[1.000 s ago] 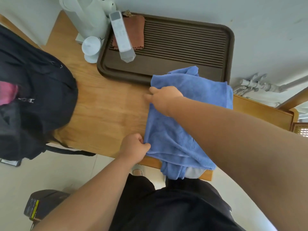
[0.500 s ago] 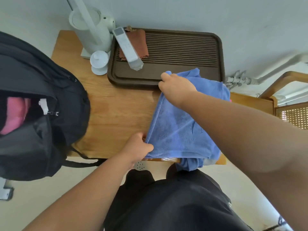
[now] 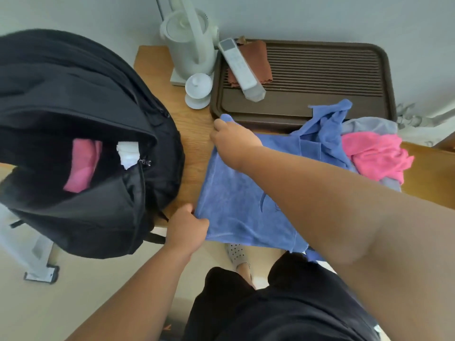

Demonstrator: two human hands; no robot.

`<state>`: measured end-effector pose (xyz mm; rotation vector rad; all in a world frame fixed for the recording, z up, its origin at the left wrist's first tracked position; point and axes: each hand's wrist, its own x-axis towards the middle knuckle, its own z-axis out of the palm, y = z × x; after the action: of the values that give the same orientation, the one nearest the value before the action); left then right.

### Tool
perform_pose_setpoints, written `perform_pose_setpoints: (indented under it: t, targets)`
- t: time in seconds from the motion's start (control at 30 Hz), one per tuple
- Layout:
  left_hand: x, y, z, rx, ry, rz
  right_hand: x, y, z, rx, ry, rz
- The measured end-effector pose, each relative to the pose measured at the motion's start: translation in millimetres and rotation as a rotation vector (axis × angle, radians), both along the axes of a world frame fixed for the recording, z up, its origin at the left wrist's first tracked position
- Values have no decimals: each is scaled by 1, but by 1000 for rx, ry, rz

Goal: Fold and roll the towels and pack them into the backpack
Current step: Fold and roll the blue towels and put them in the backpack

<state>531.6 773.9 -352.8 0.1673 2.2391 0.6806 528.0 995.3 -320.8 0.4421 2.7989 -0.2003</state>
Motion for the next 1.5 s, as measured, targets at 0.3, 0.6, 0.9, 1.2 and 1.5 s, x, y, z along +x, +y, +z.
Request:
perform_pose_setpoints:
  t: [0.3, 0.6, 0.9, 1.2, 1.5]
  targets:
    - [4, -11, -15, -309, 328, -488, 71, -15, -31, -257, -134, -138]
    - [46, 43, -25, -134, 475, -1026, 209, 9, -46, -178, -172, -609]
    - [68, 69, -37, -125, 387, -1196, 234, 26, -63, -177, -226, -542]
    - [87, 81, -30, -211, 413, -1055, 272, 84, -61, -218, -118, -385]
    - [149, 81, -30, -96, 408, -782, 246, 59, -57, -227, 31, -265]
